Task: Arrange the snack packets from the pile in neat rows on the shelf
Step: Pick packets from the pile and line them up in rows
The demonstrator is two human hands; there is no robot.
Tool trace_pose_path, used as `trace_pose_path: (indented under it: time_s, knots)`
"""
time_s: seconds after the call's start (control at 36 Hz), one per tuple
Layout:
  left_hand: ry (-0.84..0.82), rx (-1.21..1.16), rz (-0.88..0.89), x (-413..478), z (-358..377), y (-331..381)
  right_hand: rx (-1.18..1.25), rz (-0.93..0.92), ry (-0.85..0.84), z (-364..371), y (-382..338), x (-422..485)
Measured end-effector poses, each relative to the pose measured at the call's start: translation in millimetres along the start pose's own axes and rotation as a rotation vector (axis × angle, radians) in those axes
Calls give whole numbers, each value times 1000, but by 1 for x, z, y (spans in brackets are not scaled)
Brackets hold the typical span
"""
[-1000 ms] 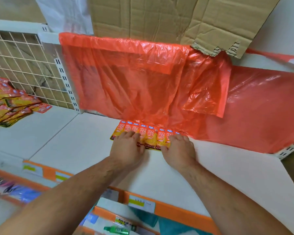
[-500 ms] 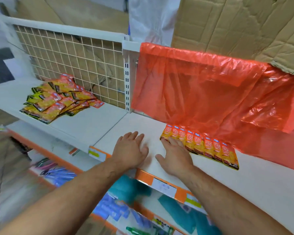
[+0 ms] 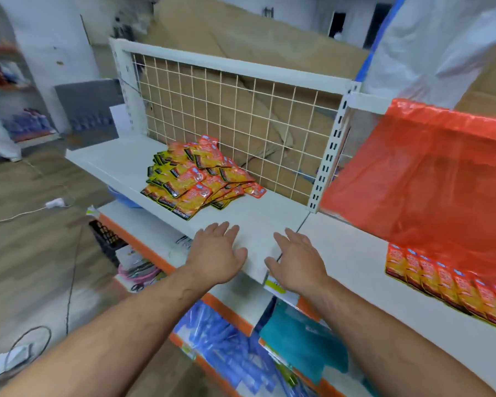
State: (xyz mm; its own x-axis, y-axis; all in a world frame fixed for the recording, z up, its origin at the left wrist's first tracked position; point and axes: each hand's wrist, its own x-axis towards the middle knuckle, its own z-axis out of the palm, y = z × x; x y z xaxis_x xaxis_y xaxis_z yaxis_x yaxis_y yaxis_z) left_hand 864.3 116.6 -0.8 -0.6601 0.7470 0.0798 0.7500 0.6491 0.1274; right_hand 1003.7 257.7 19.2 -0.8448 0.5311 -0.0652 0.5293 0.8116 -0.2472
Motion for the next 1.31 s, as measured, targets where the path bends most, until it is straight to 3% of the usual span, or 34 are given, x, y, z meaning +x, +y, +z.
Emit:
trace_pose_path:
  time_s: [0.64, 0.89, 1.22, 1.31]
  knots:
    - [67, -5, -100, 168, -21, -117, 82, -145, 69, 11, -72, 236]
    - [140, 0, 33, 247, -23, -146, 82, 96, 117, 14, -83, 292]
    - [14, 233, 128, 328, -45, -170, 301, 552, 64, 12, -103, 340]
    - [-29, 174, 159, 335, -44, -171, 339, 610, 77, 12, -105, 341]
